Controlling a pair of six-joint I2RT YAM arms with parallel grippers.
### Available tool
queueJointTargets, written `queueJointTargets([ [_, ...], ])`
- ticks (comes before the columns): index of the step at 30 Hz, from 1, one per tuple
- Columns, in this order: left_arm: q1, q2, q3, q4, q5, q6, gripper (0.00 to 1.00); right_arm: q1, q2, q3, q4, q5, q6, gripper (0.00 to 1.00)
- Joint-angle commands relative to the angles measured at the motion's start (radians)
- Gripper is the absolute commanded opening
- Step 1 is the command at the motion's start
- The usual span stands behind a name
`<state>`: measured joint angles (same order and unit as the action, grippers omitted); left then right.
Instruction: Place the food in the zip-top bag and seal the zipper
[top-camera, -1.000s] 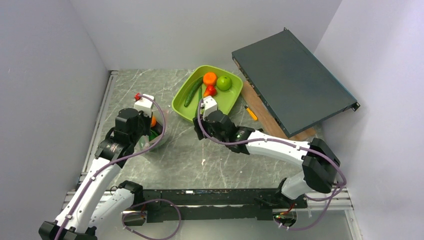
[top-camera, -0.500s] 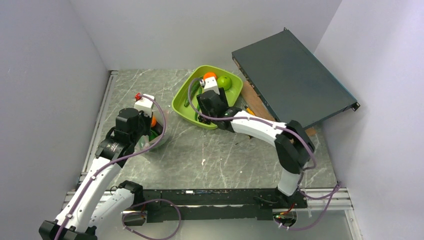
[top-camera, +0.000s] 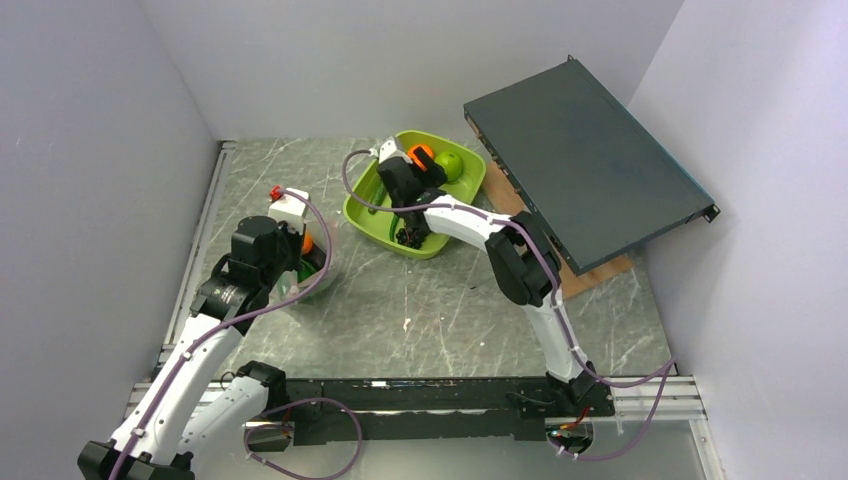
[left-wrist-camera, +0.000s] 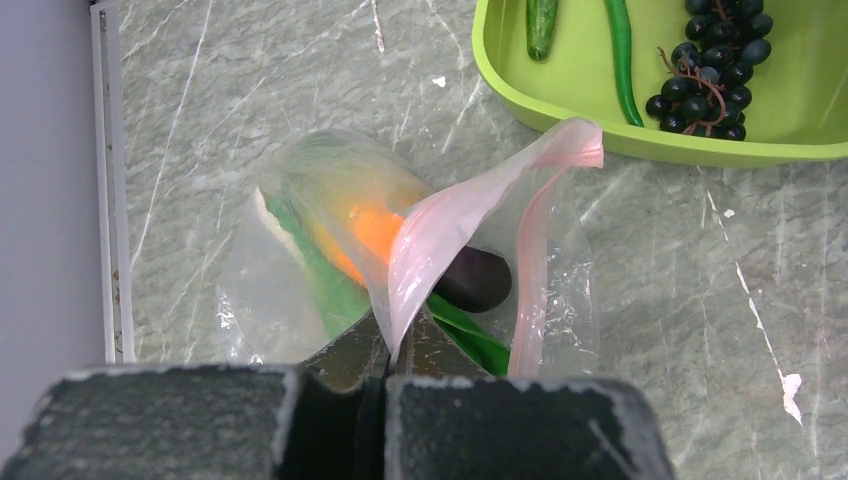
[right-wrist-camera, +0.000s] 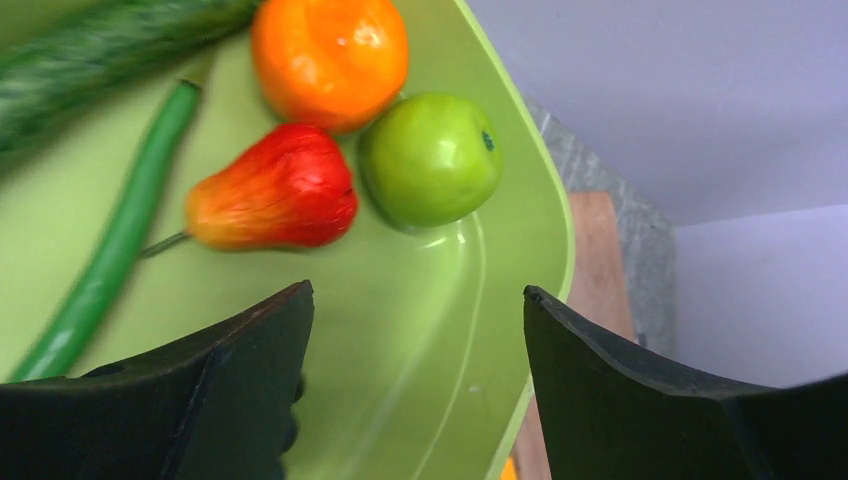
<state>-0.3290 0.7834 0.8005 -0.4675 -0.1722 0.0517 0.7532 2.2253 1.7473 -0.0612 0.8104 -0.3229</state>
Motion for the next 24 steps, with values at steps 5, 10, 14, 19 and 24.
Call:
queueJointTargets([
  [5, -0.002, -0.002, 0.017, 0.06, 0.016, -0.002, 0.0, -0.108, 0.107, 0.129, -0.007, 0.022, -0.217, 0.78],
  [10, -0.002, 0.006, 0.021, 0.059, 0.018, -0.002, 0.0, -0.148, 0.125, 0.107, 0.003, -0.051, -0.24, 0.79],
  [14, -0.002, 0.011, 0.019, 0.056, 0.015, -0.001, 0.0, -0.162, 0.141, 0.097, 0.057, -0.107, -0.289, 0.8],
  [19, -0.002, 0.018, 0.019, 0.056, 0.012, -0.001, 0.0, -0.17, 0.173, 0.129, 0.052, -0.178, -0.309, 0.81],
  [24, -0.002, 0.019, 0.017, 0.059, 0.007, 0.0, 0.0, -0.174, 0.191, 0.128, 0.09, -0.207, -0.319, 0.82],
])
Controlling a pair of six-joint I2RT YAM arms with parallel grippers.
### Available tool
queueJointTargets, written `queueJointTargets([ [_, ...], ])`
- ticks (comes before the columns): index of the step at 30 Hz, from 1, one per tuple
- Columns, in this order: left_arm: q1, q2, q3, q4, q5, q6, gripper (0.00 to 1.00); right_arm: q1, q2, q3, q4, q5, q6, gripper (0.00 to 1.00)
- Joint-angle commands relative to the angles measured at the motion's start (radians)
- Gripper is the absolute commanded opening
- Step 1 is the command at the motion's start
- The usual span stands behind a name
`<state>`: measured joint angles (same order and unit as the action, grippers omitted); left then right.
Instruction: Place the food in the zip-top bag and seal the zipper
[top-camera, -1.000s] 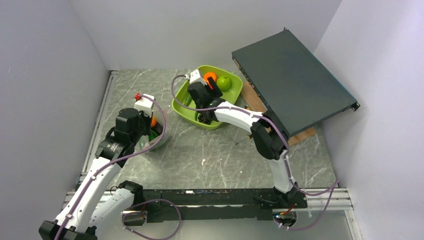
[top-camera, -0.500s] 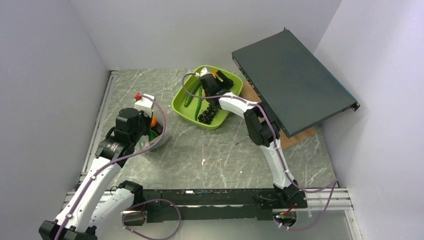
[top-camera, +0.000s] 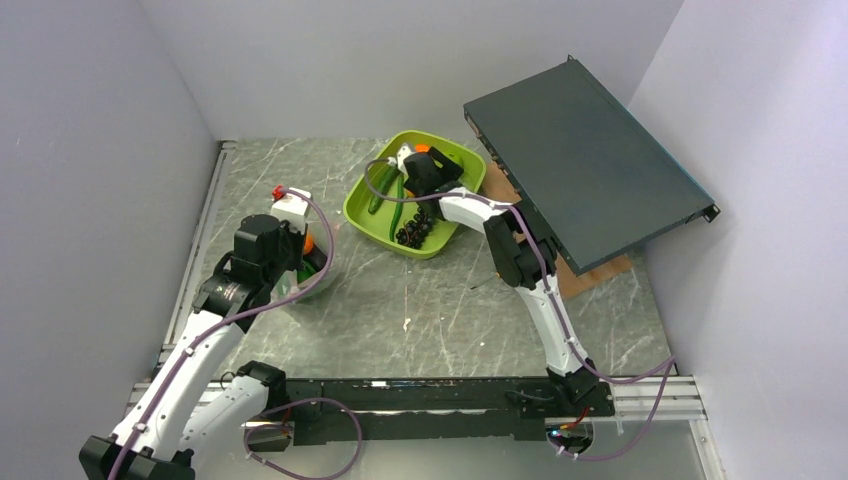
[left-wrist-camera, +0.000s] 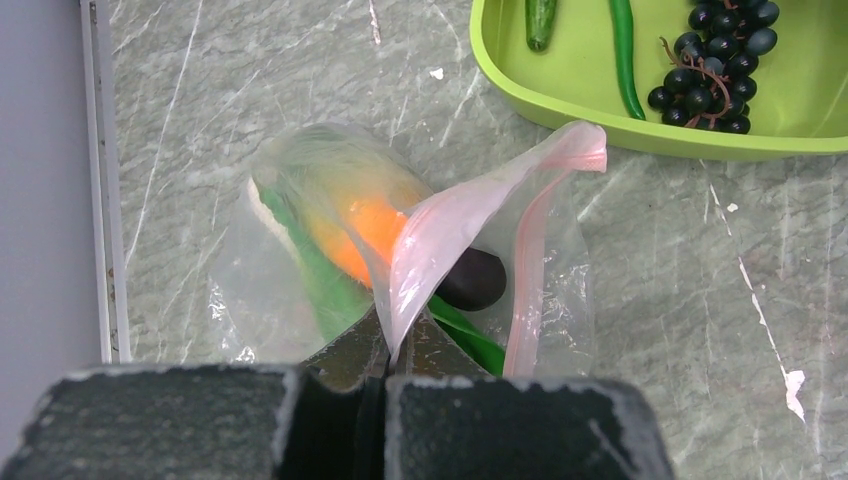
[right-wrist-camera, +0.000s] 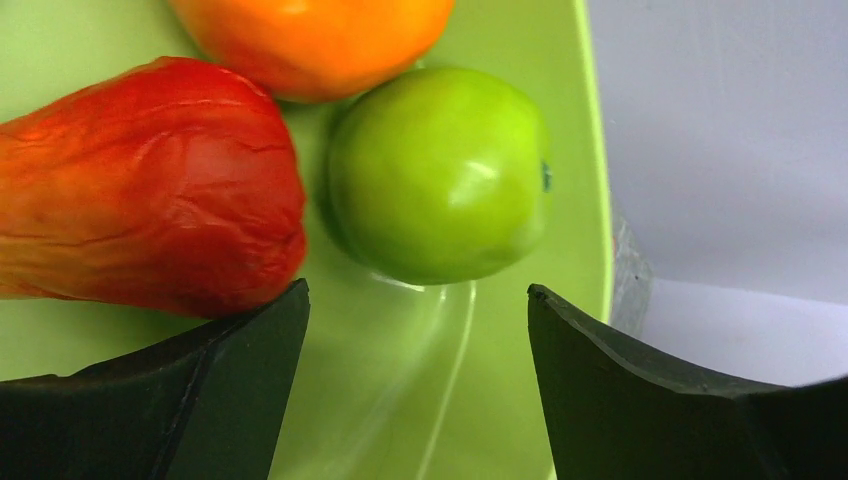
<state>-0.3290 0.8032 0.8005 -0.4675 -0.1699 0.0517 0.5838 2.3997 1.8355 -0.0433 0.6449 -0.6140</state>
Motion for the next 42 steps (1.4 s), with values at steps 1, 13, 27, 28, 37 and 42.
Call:
queueJointTargets([
  [1, -0.002, 0.002, 0.018, 0.059, 0.005, 0.0, 0.0, -0.007, 0.026, 0.048, 0.075, -0.04, -0.032, 0.82],
  [13, -0.002, 0.013, 0.021, 0.057, 0.012, -0.001, 0.0, -0.013, 0.118, 0.139, 0.152, 0.023, -0.098, 0.84],
  [27, -0.002, 0.031, 0.022, 0.061, 0.011, 0.0, 0.0, -0.014, 0.2, 0.242, 0.252, 0.086, -0.142, 0.86],
  [28, -0.002, 0.032, 0.021, 0.061, 0.012, 0.0, 0.0, -0.014, 0.197, 0.242, 0.252, 0.089, -0.133, 0.82],
  [37, -0.002, 0.027, 0.02, 0.063, 0.011, 0.0, 0.0, -0.004, 0.116, 0.186, 0.196, 0.09, -0.049, 0.39],
  [42, -0.002, 0.021, 0.027, 0.052, 0.013, 0.0, 0.0, 0.03, -0.001, 0.094, 0.157, 0.108, 0.031, 0.15],
])
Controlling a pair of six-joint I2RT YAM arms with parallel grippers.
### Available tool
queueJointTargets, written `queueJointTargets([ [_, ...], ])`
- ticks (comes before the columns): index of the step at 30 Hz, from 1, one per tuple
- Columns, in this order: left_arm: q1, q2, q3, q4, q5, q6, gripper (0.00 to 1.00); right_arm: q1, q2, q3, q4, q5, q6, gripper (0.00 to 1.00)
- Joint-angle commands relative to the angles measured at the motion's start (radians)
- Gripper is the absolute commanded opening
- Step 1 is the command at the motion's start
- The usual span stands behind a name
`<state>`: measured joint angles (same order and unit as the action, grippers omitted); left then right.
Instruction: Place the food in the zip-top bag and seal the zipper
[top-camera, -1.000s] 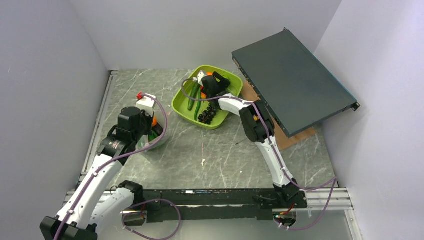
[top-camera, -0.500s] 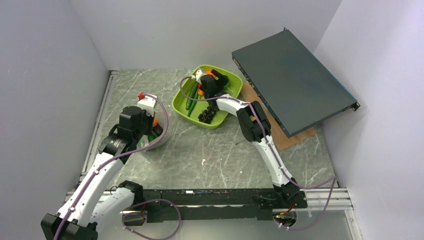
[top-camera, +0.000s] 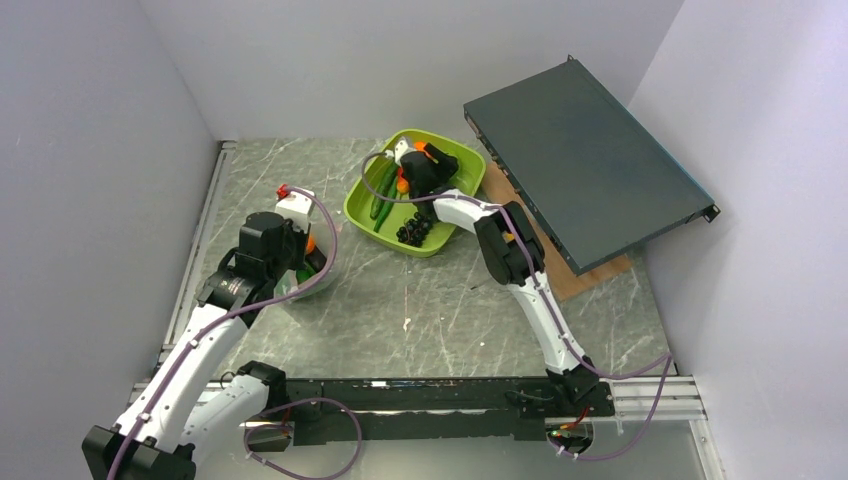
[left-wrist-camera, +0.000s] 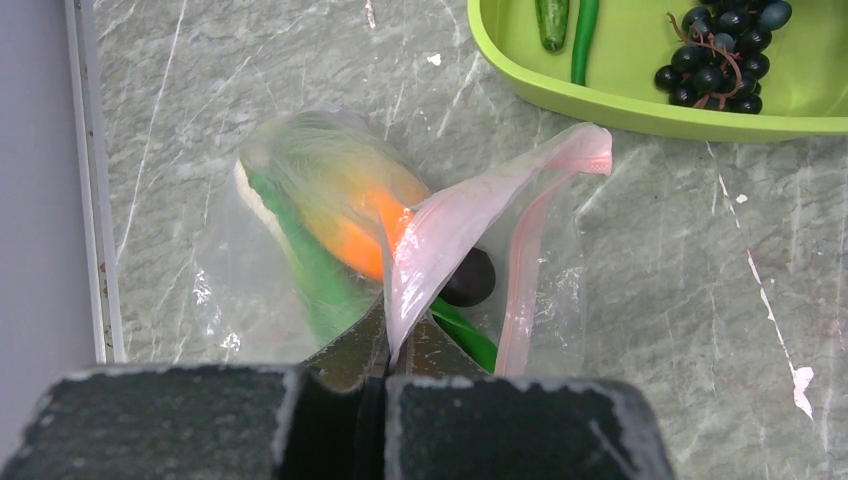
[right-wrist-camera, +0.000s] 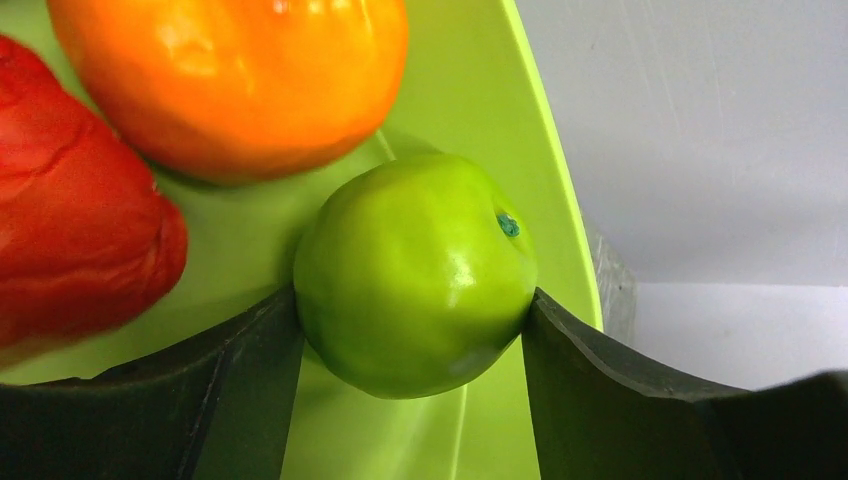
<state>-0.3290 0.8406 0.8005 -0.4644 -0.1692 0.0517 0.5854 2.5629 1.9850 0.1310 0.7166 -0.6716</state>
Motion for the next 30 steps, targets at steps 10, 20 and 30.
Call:
queueJointTargets([
  [10, -0.002, -0.053, 0.022, 0.048, 0.002, 0.0, 0.0, 0.132, -0.434, -0.321, -0.172, 0.027, 0.377, 0.0],
  [20, -0.002, -0.069, 0.024, 0.046, 0.011, -0.003, 0.0, 0.171, -0.835, -0.674, -0.232, -0.353, 0.72, 0.0],
  [30, -0.002, -0.078, 0.021, 0.045, 0.002, -0.003, 0.0, 0.359, -1.094, -0.918, -0.003, -0.752, 0.729, 0.0],
])
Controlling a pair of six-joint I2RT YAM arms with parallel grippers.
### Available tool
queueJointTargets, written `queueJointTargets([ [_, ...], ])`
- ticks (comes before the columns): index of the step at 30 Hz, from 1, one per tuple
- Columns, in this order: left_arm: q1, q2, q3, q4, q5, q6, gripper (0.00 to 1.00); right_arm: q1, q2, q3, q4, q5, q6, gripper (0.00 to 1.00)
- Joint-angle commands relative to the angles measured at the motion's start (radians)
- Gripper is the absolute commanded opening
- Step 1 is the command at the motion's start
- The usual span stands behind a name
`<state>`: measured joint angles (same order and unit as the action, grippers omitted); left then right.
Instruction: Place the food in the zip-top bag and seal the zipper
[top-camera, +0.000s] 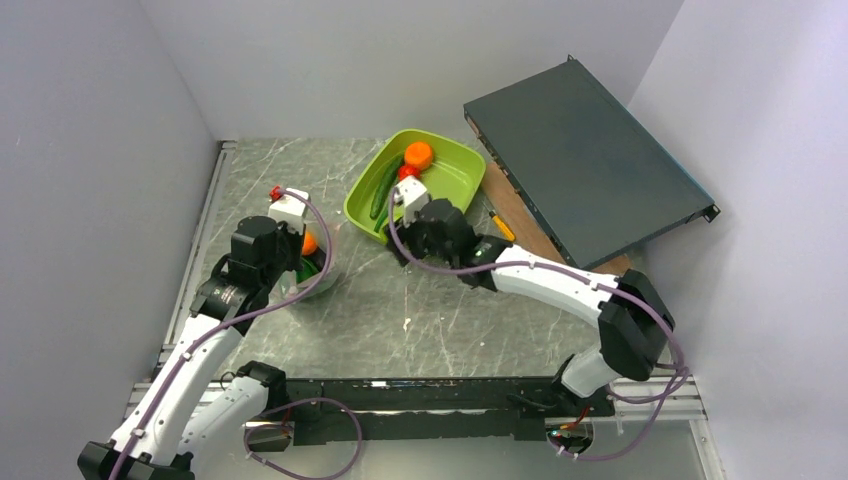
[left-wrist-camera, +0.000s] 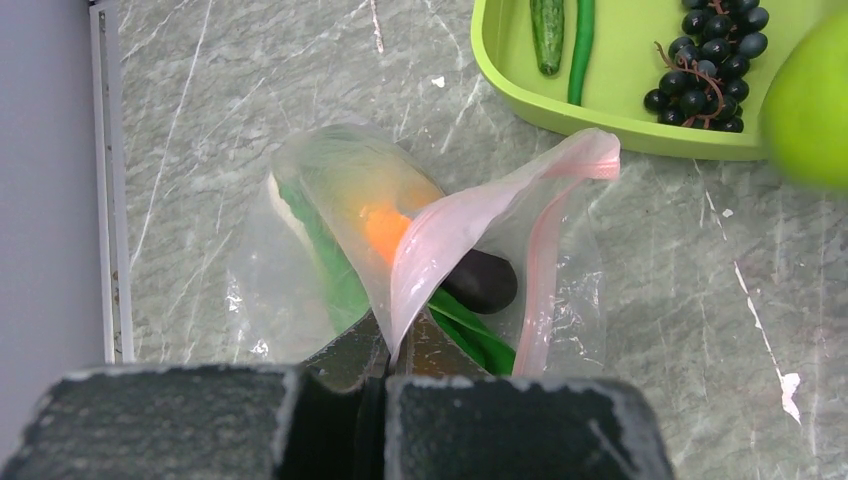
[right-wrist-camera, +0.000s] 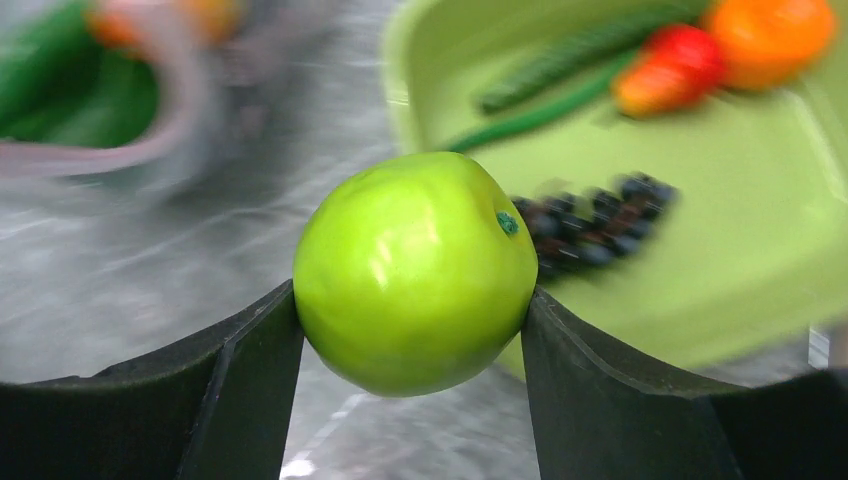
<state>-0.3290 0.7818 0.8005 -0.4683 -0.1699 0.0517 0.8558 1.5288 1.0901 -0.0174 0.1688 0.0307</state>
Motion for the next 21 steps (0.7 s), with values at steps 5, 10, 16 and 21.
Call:
queueJointTargets([
  [5, -0.002, -0.016, 0.027, 0.044, 0.008, -0.002, 0.0, 0.196, -0.067, -0.031, 0.256, -0.294, 0.056, 0.0],
  [10, -0.002, -0.026, 0.021, 0.049, 0.001, -0.003, 0.0, 0.261, 0.025, -0.001, 0.369, -0.242, 0.078, 0.0],
  [16, -0.002, -0.028, 0.024, 0.046, 0.011, -0.003, 0.0, 0.27, 0.168, 0.062, 0.513, -0.202, 0.11, 0.0],
  [21, -0.002, -0.035, 0.02, 0.051, 0.004, -0.002, 0.0, 0.28, 0.29, 0.094, 0.645, -0.07, 0.115, 0.0],
])
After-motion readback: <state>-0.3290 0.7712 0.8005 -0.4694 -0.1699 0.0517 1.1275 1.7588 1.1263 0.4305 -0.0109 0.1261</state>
